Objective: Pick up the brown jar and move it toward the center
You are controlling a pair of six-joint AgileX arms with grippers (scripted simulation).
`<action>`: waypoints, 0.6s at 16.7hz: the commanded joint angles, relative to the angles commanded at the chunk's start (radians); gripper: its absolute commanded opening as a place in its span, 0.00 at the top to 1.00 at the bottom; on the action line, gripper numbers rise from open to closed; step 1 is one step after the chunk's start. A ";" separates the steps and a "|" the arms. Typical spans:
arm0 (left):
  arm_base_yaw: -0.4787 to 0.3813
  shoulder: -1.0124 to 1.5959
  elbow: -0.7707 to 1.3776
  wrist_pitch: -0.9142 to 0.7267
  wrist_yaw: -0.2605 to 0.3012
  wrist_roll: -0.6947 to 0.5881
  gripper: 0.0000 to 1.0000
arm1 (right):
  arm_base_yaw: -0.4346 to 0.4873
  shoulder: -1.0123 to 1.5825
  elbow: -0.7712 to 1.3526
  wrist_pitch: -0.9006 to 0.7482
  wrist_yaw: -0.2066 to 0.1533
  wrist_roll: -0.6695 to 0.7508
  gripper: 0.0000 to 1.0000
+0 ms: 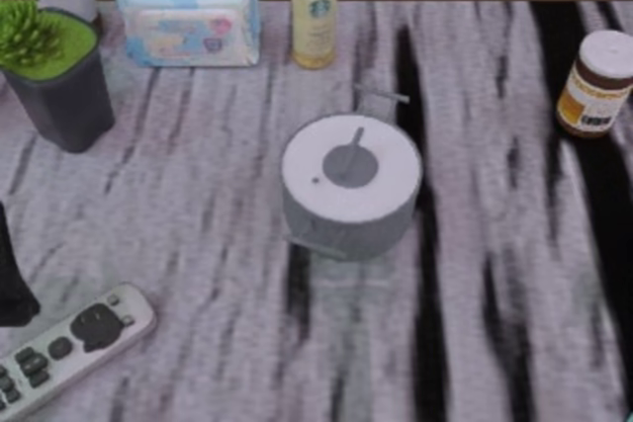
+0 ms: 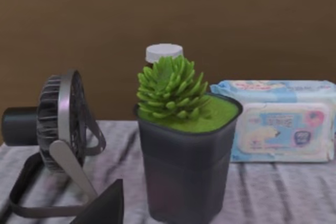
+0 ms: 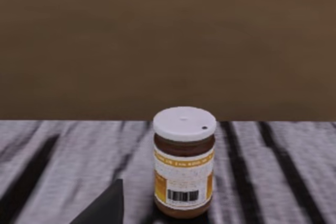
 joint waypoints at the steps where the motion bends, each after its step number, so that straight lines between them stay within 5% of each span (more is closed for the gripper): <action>1: 0.000 0.000 0.000 0.000 0.000 0.000 0.00 | 0.000 0.000 0.000 0.000 0.000 0.000 0.00; 10: 0.000 0.000 0.000 0.000 0.000 0.000 0.00 | -0.004 0.318 0.276 -0.187 -0.013 -0.074 0.00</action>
